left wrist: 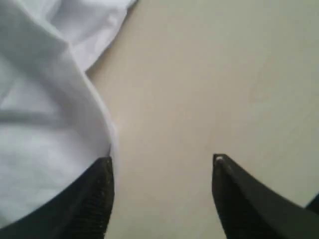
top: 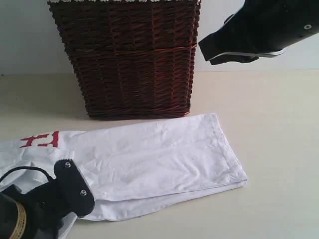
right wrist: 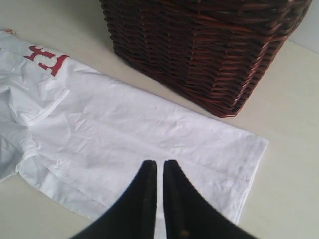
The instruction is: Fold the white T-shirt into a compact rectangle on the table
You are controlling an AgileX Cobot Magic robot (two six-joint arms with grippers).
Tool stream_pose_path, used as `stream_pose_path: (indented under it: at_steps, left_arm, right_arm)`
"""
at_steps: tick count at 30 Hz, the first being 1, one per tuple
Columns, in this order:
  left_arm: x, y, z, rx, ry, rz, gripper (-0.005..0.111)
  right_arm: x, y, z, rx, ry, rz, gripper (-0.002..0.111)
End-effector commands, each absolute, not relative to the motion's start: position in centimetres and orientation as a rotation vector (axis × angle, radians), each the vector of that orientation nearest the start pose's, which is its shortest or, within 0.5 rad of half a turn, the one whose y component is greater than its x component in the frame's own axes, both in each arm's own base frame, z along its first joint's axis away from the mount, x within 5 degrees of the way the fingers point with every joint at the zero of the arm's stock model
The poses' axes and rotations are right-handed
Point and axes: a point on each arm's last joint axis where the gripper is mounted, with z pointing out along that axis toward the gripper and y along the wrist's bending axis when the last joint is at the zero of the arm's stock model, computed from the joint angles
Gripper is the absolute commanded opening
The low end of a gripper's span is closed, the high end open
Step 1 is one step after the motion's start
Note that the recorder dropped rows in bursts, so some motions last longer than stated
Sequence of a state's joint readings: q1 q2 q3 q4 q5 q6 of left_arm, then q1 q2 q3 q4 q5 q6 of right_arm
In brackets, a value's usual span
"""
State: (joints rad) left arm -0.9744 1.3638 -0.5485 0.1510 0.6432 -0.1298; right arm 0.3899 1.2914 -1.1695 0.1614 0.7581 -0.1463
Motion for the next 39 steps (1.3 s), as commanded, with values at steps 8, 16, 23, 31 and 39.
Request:
stream_pose_path:
  at_steps: [8,16,23,31,39]
  left_arm:
    - [14.4,-16.2,13.2,1.168,2.555,0.247,0.055]
    - [14.3,-16.5,12.7,1.164,2.576,0.222,0.0]
    - [13.0,-15.3,12.5,1.17,2.762,0.321,0.0]
    - [10.8,-14.3,14.4,1.252,2.925,0.243,0.0]
    - [10.1,-12.8,18.8,1.331,2.904,0.311,0.0]
  right_arm:
    - [25.1,11.3,35.6,-0.544,2.299,0.308,0.008]
    - [25.1,11.3,35.6,-0.542,2.3,0.313,0.008]
    - [25.1,11.3,35.6,-0.541,2.3,0.316,0.008]
    - [25.1,11.4,35.6,-0.538,2.301,0.321,0.008]
    - [25.1,11.4,35.6,-0.538,2.301,0.321,0.008]
